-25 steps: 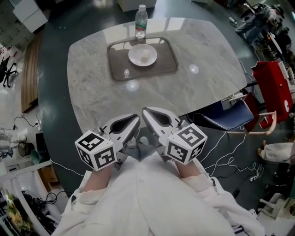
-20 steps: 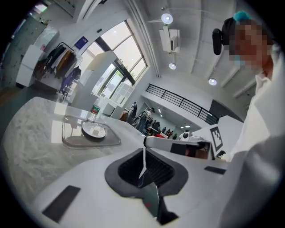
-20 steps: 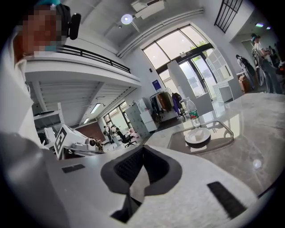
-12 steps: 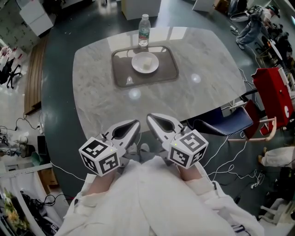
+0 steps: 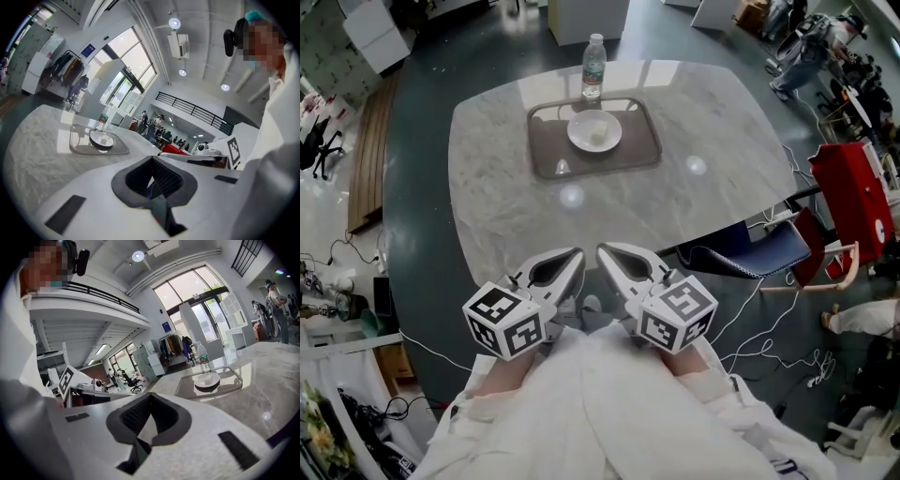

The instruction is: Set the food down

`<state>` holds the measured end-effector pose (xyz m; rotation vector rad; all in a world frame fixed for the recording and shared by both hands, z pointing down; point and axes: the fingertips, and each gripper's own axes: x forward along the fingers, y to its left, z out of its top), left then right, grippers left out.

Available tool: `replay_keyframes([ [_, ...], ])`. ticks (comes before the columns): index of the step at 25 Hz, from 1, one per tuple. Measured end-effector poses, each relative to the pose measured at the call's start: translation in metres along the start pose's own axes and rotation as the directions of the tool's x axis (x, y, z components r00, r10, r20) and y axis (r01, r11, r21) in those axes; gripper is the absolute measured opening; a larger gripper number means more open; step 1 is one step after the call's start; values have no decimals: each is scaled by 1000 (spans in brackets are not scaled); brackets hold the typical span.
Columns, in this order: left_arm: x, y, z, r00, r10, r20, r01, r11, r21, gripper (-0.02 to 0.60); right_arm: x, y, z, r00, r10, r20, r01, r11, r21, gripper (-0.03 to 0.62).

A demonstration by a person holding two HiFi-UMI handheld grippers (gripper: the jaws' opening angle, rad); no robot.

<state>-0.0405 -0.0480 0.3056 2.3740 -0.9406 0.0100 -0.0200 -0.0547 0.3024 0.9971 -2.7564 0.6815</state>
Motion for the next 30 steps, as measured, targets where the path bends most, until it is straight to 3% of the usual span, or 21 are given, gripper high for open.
replay_keyframes([
  [30,15,20,9,998,-20,-51,22,999,30,15,18,-15,8,999,-21,-34,18,998,-68,2],
])
